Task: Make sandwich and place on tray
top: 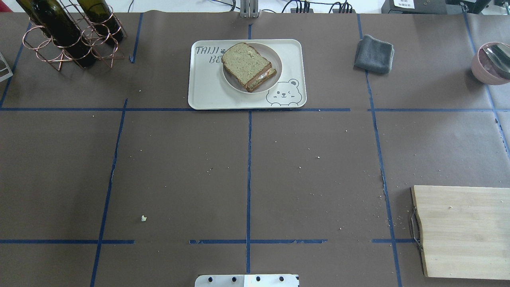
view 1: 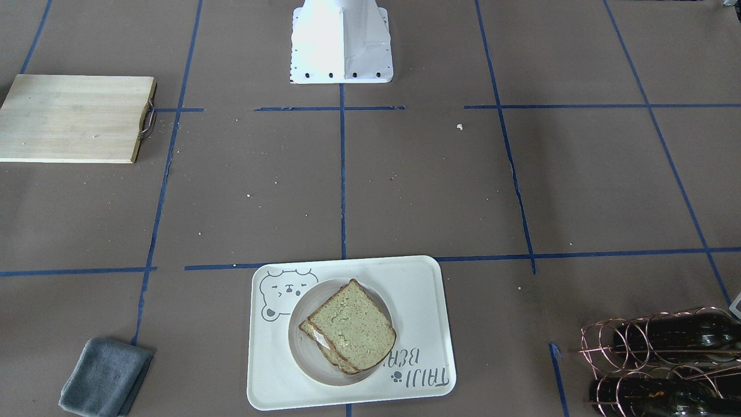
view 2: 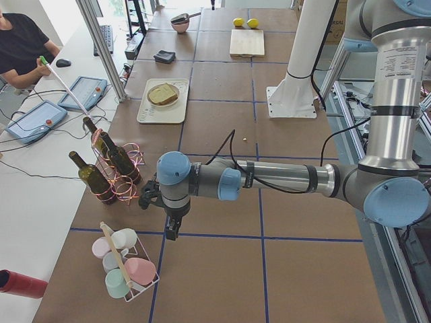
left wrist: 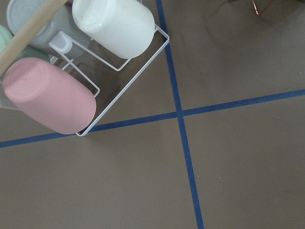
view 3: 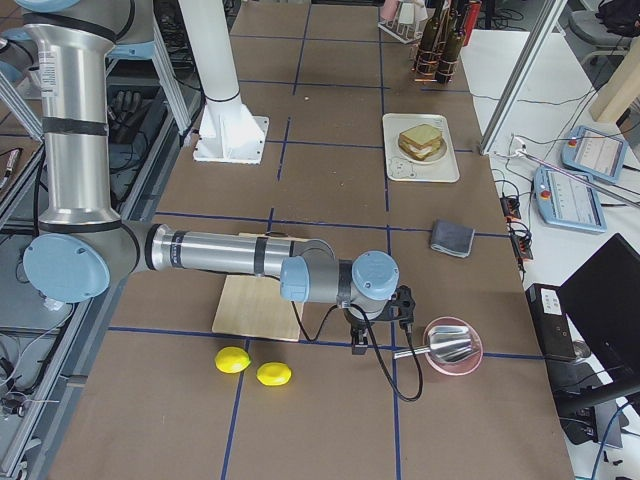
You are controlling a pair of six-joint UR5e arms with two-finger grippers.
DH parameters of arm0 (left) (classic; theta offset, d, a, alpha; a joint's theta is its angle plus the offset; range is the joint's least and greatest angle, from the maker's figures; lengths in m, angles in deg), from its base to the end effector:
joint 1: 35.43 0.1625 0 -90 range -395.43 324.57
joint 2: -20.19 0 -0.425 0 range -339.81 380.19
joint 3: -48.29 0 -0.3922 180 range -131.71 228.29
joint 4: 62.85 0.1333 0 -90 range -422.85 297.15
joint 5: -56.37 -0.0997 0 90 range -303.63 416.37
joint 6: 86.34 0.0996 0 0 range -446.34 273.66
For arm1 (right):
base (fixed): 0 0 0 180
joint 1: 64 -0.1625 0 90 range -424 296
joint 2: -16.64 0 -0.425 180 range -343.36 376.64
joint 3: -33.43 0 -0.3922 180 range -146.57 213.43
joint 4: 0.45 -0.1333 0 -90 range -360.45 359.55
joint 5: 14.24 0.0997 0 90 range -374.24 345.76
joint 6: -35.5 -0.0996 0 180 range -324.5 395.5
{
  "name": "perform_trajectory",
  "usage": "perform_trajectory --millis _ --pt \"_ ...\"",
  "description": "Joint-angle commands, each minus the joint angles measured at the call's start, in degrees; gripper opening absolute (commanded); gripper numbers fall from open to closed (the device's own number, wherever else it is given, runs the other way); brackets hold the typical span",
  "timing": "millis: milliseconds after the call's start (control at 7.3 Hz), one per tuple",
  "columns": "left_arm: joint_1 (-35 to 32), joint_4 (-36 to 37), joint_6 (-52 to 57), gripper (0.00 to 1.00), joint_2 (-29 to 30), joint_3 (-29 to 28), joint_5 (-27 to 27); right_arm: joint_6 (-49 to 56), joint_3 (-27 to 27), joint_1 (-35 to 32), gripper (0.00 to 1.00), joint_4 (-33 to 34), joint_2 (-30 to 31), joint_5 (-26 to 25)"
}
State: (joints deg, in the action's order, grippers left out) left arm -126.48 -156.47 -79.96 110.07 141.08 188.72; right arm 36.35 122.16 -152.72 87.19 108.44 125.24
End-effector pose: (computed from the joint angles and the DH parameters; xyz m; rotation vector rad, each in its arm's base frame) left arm -0.0753 -0.4968 0.6315 0.1525 0.7305 0.1292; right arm 0.0469 -0.4783 0.6742 -0.0149 -0.8636 -0.0295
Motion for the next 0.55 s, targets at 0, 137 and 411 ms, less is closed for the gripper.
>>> perform_trajectory --millis 0,137,411 --pt "-0.18 0.19 0.29 1.0 0.03 -0.24 0.02 -0.05 0.13 -0.4 1.0 -0.01 0.4 0.09" --pt "-0.09 0.1 0.21 1.0 0.12 -0.32 0.1 0.12 0.13 -0.4 1.0 -0.01 0.58 0.01" --pt "-0.09 0.27 -0.15 1.0 0.21 -0.24 0.02 -0.23 0.83 -2.41 1.0 -0.1 0.67 0.09"
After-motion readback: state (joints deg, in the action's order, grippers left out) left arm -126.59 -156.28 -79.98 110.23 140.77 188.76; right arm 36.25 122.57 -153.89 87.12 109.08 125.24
